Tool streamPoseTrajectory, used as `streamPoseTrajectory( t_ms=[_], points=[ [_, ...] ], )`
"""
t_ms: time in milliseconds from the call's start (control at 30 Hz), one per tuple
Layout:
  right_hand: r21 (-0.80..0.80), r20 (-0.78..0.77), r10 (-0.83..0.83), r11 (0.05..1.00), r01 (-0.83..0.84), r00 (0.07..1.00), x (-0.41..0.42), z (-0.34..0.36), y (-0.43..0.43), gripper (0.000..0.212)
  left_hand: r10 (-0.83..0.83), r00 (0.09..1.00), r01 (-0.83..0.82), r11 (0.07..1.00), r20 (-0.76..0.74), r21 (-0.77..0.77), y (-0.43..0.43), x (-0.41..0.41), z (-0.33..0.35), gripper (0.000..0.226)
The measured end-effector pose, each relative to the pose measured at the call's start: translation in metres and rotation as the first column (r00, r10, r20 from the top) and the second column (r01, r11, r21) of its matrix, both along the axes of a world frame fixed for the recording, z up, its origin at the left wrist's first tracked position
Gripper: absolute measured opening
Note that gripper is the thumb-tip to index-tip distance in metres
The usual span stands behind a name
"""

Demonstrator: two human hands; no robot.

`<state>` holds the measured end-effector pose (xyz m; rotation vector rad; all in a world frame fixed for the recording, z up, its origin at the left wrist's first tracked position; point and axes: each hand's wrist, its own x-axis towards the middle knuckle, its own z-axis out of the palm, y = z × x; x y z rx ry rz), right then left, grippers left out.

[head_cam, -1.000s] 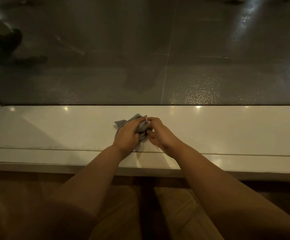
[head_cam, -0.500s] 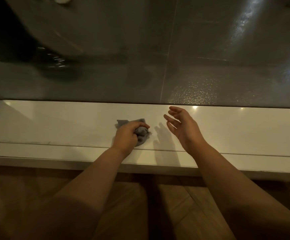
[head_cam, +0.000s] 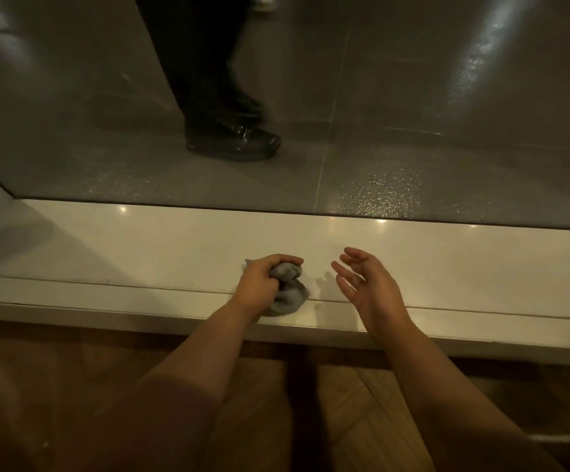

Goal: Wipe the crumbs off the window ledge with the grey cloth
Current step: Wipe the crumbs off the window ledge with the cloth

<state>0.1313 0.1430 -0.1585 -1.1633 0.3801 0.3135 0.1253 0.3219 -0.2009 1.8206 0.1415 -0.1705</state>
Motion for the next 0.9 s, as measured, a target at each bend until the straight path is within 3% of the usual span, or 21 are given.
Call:
streamPoseTrajectory(
  t_ms=[133, 200, 300, 367, 467, 567, 733, 833, 900],
  points=[
    [-0.041, -0.011, 0.025, 0.999, -0.025, 1.000, -0.009, -0.001, -0.004, 0.032, -0.071, 0.997, 0.071, 0.997, 0.010, -0.009, -0.011, -0.004, 0.014, 0.048],
    [-0.187, 0.048, 0.119, 0.976, -0.109, 0.992, -0.011, 0.000, -0.004, 0.032, -0.089, 0.996, 0.089, 0.996, -0.006, -0.026, -0.014, -0.005, 0.022, 0.049],
    [-0.480, 0.158, 0.331, 0.849, -0.221, 0.930, -0.009, 0.008, -0.001, 0.033, -0.174, 0.984, 0.175, 0.984, -0.032, 0.036, -0.015, -0.004, 0.037, 0.053],
    [-0.550, 0.176, 0.449, 0.783, -0.291, 0.876, -0.003, 0.015, 0.002, 0.042, -0.234, 0.968, 0.240, 0.969, -0.086, 0.064, -0.015, -0.003, 0.048, 0.050],
    [-0.561, 0.134, 0.601, 0.702, -0.440, 0.788, 0.008, 0.025, 0.008, 0.067, -0.348, 0.925, 0.364, 0.926, -0.151, 0.100, -0.019, -0.004, 0.065, 0.042],
    [-0.545, 0.034, 0.722, 0.593, -0.593, 0.691, 0.017, 0.035, 0.007, 0.073, -0.460, 0.874, 0.485, 0.849, -0.159, 0.209, -0.025, -0.002, 0.070, 0.048],
    [-0.448, -0.135, 0.765, 0.520, -0.727, 0.630, 0.022, 0.029, -0.010, 0.053, -0.524, 0.836, 0.549, 0.797, -0.165, 0.251, -0.039, -0.001, 0.058, 0.037],
    [-0.390, -0.198, 0.735, 0.548, -0.740, 0.648, 0.016, 0.016, -0.023, 0.028, -0.500, 0.857, 0.514, 0.807, -0.125, 0.291, -0.049, 0.002, 0.048, 0.031],
    [-0.390, -0.187, 0.686, 0.605, -0.694, 0.704, 0.011, 0.005, -0.032, 0.025, -0.423, 0.906, 0.400, 0.834, -0.027, 0.381, -0.054, 0.006, 0.040, 0.029]
  ],
)
